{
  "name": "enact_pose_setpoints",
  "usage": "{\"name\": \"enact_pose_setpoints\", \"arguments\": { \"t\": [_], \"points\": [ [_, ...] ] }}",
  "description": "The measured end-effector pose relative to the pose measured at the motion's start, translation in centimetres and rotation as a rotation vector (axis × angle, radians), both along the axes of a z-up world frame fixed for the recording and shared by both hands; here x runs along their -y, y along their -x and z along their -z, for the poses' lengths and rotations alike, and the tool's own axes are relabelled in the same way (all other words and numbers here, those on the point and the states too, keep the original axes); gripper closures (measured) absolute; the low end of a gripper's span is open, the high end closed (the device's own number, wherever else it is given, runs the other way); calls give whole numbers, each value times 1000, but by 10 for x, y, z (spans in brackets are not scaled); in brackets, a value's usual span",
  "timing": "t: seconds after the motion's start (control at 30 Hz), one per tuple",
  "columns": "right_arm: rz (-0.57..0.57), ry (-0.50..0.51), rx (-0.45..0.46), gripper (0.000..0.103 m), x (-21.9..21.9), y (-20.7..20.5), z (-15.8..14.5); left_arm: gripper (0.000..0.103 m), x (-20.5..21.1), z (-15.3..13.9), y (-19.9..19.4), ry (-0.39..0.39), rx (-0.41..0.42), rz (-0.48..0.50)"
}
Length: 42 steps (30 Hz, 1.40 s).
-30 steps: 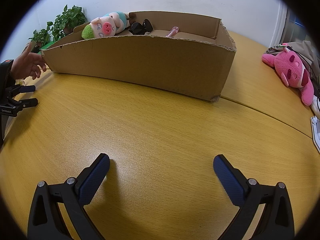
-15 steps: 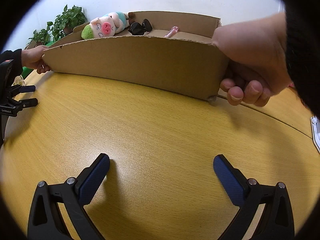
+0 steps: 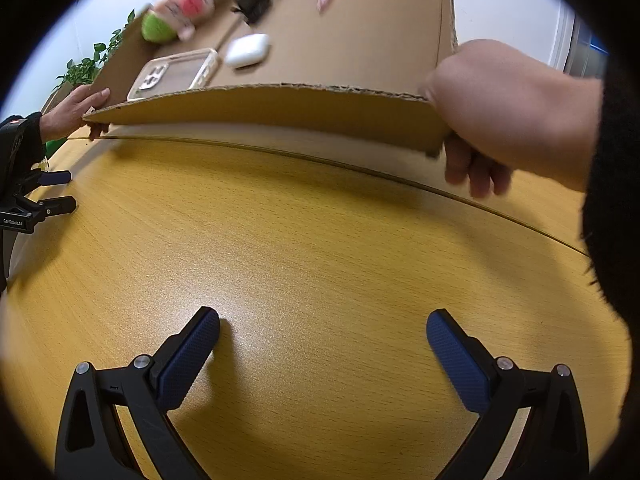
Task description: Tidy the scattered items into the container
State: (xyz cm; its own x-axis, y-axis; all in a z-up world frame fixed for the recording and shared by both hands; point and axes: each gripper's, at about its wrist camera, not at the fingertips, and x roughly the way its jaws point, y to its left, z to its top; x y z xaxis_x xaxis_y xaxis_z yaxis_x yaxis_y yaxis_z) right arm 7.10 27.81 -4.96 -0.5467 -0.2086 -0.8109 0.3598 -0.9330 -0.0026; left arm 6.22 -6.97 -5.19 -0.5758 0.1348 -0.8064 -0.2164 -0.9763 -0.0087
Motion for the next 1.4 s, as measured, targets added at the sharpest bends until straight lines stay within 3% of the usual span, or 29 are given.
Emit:
{"name": "enact_pose_setpoints", "arguments": {
  "t": [1.4],
  "points": [
    [6,0,0,0,3,-5,-4,0,-2,-4,-5,0,0,11]
  ]
}}
